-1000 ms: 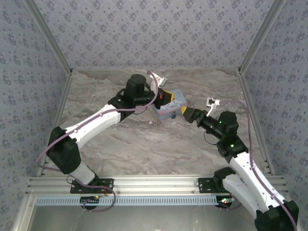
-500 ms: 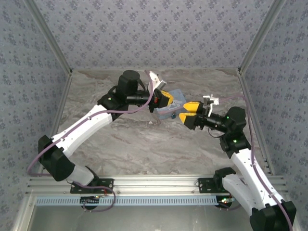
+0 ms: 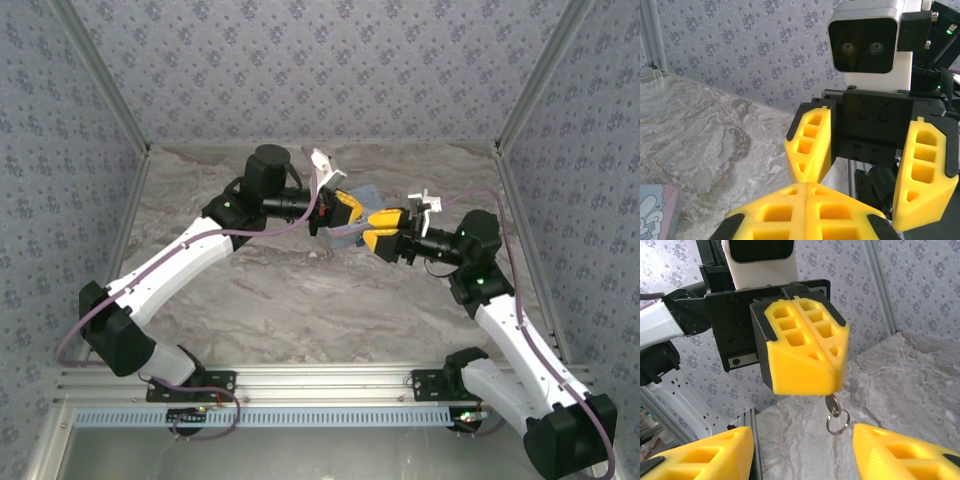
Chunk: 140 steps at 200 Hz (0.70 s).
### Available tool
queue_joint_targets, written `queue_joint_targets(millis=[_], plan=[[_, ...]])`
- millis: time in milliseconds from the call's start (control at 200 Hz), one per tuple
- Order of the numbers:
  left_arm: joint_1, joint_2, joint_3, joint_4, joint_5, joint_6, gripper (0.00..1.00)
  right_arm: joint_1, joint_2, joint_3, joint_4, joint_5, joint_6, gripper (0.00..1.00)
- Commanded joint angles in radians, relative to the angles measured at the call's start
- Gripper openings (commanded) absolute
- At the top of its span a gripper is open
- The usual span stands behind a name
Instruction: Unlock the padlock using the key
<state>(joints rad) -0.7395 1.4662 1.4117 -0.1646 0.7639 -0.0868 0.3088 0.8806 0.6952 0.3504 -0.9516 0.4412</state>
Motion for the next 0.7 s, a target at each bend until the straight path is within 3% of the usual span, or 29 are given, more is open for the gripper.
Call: queue_joint_targets(millis=[0,370,695], plan=[[0.005,-0.004,0.026,0.023,0.038,-0.001,0.0,0.009,0.013,0.036,0.03,-0.014,-0.023,0.51],[0.002,0.006,0.026,0.037,0.054,-0.013,0.0,0.021,0.059,0.062,0.047,-0.002,-0.022,0.43],[0.002,0.004,0.026,0.041,0.056,-0.014,0.0,0.031,0.08,0.072,0.045,0.004,-0.023,0.28]])
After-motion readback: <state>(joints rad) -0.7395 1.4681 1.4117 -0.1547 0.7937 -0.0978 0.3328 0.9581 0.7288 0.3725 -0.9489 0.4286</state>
